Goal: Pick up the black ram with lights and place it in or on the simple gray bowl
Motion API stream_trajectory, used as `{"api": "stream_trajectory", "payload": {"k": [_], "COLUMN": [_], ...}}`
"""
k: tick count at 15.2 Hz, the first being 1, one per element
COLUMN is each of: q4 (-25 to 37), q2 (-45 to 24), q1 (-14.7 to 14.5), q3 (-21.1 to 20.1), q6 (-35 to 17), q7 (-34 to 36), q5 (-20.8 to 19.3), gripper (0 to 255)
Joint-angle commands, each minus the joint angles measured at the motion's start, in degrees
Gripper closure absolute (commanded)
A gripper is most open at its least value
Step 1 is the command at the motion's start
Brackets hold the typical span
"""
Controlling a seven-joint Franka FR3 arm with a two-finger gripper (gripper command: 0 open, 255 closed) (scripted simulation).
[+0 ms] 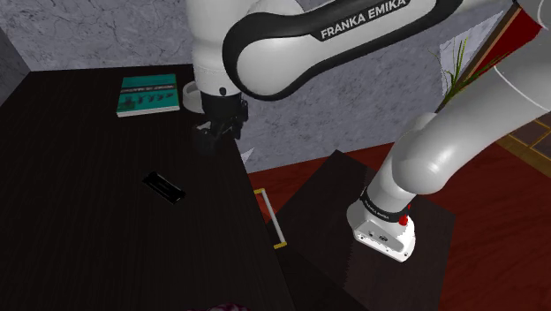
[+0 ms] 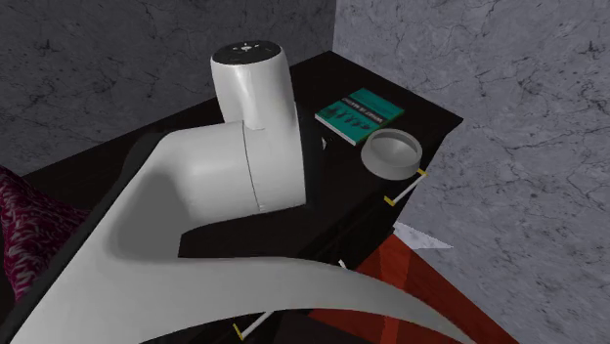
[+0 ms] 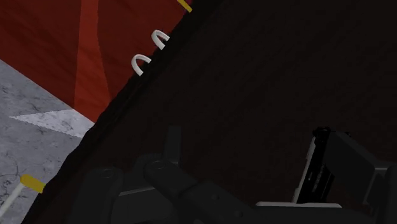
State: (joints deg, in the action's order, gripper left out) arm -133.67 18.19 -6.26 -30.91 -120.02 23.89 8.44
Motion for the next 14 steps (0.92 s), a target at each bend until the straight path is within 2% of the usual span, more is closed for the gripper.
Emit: {"api": "stream_trajectory", "payload": {"k": [1,4,8,11,14], "q4": [2.06,5.70,11.60,16.43,15.64], "q2": [-3.88,-10.15,-19.53,-26.36,-27.92], "q1": [0.14,0.22,-0.69,-2.86,-3.36], "q3": [-2.39,-5.68,-8.91,-9.57,-9.08], "q6": [-2.04,-4.50,-6.70,-7.26,-9.19], "q7": [3.38,8.92,17.30,23.16,24.13], "q5": [-1.33,-4.67,-11.51,-17.07,-18.51], "gripper": [0,0,0,0,0]}}
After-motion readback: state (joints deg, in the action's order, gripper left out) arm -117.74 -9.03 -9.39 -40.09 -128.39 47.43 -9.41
